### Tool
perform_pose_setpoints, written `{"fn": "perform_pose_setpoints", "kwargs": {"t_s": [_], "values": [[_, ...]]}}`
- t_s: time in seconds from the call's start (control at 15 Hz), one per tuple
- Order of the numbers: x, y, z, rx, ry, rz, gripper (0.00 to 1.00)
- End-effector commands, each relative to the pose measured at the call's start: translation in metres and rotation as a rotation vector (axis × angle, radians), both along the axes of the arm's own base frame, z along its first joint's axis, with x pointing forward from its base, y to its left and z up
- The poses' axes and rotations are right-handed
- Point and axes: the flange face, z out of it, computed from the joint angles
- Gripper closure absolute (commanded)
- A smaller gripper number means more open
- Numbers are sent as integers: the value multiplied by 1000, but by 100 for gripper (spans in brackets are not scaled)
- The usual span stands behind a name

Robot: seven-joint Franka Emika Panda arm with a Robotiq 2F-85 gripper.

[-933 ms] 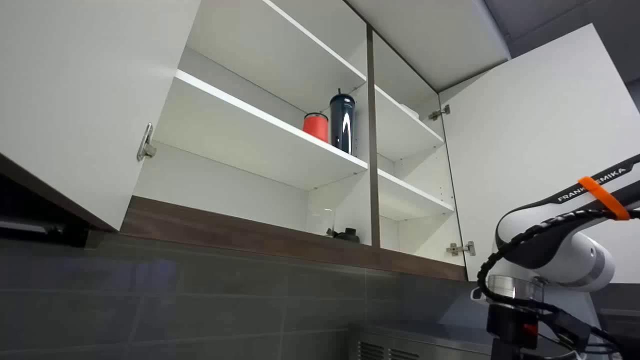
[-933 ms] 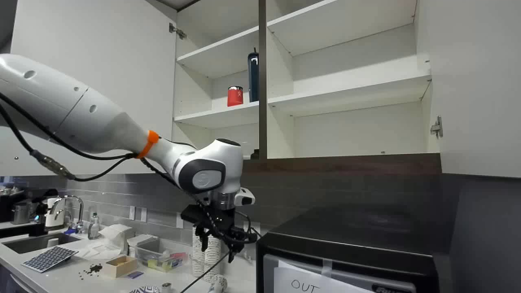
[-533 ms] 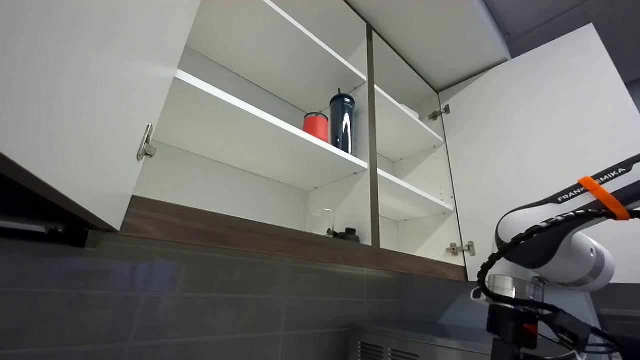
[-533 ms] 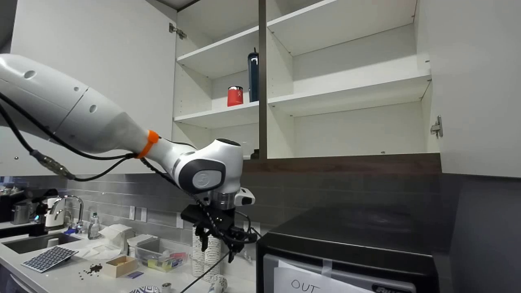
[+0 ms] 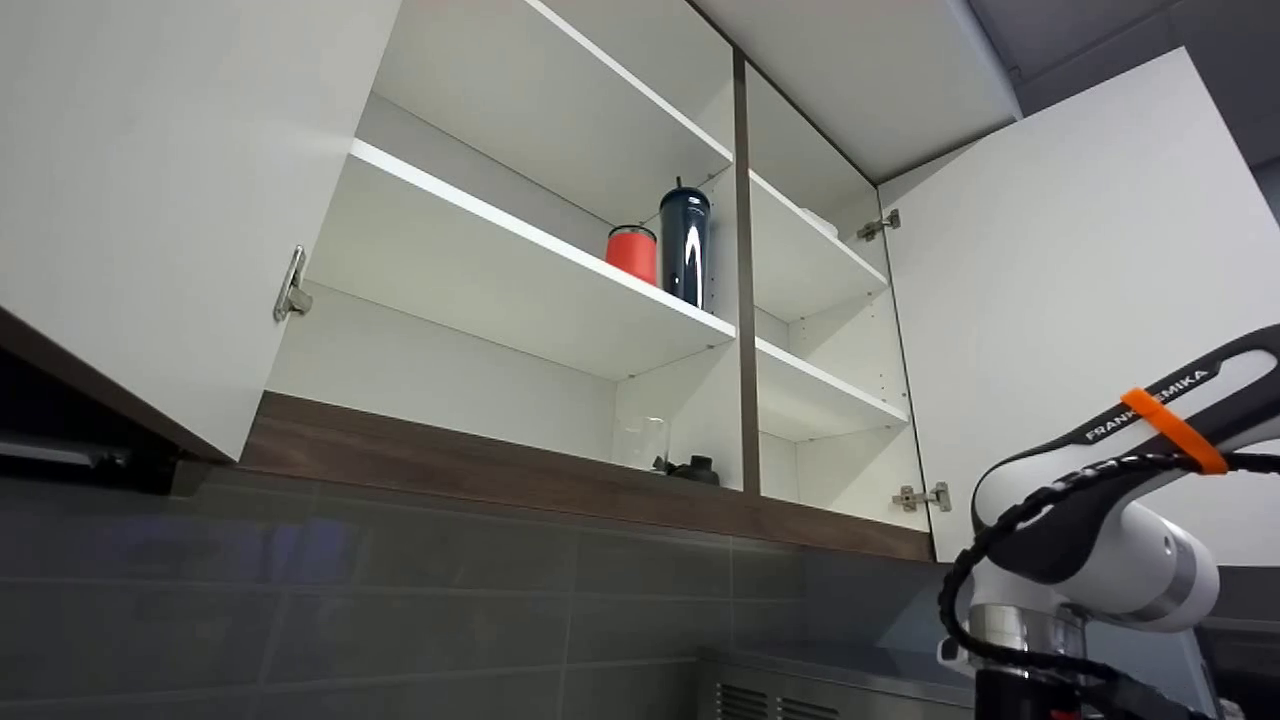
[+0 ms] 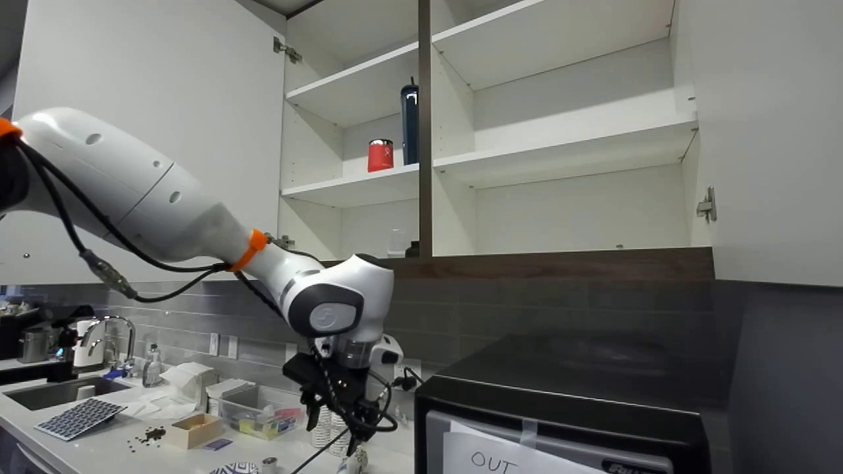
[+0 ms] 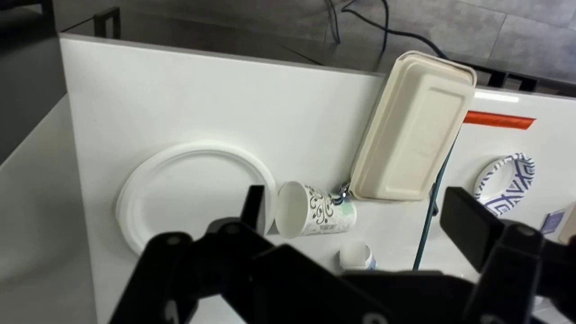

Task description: Put the cup on top of the microwave

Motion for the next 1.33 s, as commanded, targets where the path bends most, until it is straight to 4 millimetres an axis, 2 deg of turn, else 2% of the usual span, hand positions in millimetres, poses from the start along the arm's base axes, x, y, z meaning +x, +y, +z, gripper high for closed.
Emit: {"fn": "perform_pose_setpoints", "kwargs": {"t_s": [0.0,0.4,0.67,0.73,0.93,1.13,1.27], "values": [[2,27,-39,51,8,-9,0],[15,72,-86,73,-127,-141,0],[26,115,-120,125,-138,-142,0],[20,102,-102,111,-139,-145,0],[23,117,-118,117,-120,-136,0],[25,115,-118,118,-122,-138,0],[40,111,-129,166,-99,-141,0]]}}
